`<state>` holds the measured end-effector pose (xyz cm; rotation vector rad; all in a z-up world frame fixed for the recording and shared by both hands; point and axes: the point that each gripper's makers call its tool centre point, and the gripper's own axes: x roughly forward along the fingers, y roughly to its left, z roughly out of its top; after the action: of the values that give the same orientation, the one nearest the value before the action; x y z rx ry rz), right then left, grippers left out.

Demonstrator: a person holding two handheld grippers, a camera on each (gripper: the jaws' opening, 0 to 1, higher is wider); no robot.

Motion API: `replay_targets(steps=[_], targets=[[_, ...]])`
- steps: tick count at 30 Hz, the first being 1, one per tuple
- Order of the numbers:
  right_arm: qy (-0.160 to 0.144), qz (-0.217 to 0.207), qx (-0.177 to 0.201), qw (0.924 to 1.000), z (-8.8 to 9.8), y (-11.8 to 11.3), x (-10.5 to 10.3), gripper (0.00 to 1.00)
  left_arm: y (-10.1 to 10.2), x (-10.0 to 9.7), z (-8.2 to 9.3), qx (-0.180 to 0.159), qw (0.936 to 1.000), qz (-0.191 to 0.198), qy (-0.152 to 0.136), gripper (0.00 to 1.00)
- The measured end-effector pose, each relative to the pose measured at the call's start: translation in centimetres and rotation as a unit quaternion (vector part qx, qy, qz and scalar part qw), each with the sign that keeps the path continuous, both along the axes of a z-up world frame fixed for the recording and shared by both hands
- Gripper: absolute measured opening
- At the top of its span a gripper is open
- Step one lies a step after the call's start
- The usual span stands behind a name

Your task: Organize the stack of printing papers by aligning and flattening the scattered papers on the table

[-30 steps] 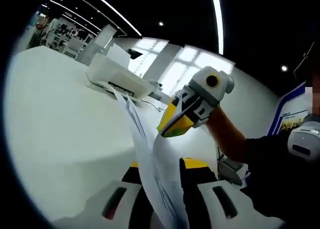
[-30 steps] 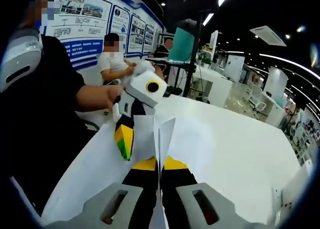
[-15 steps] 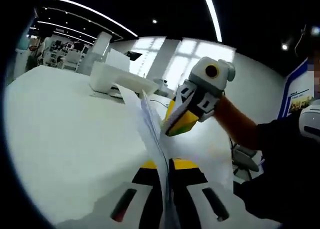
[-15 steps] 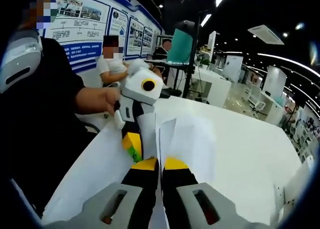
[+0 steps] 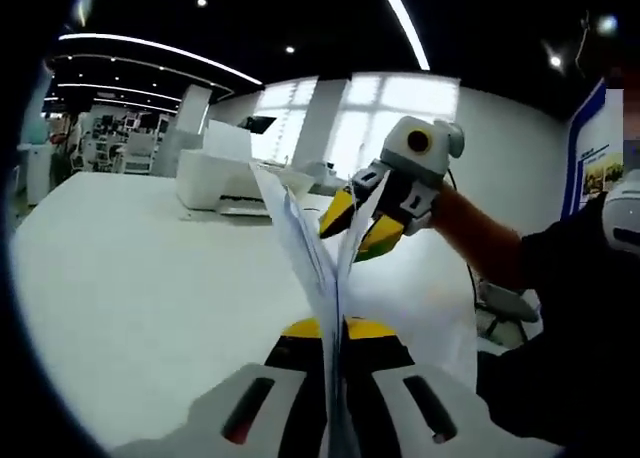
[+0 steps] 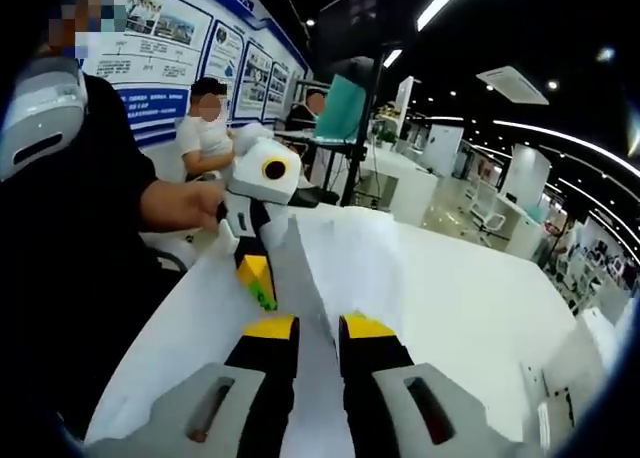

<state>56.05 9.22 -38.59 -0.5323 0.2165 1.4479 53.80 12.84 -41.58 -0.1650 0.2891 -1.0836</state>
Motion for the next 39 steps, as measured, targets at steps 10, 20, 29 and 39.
replay_targets(steps=[10,20,29,39], targets=[[-0.021,-0.089,0.079,0.9927,3.7,-5.3,1.9,0.24,0.5,0.0,2.4,0.002,0.9977,0.009,-0.067,0.06],[0.019,-0.176,0.163,0.9707,3.8,-12.1,3.9,0.36,0.1,-1.7,4.9,0.030,0.9857,0.003,-0.166,0.06],[0.070,-0.227,0.230,0.9437,1.8,-16.2,4.8,0.50,0.6,-2.4,7.0,0.018,0.9752,0.005,-0.220,0.05],[0.086,-0.225,0.276,0.9306,1.3,-16.9,4.1,0.63,0.0,-4.2,8.7,0.001,0.9611,-0.022,-0.275,0.05]])
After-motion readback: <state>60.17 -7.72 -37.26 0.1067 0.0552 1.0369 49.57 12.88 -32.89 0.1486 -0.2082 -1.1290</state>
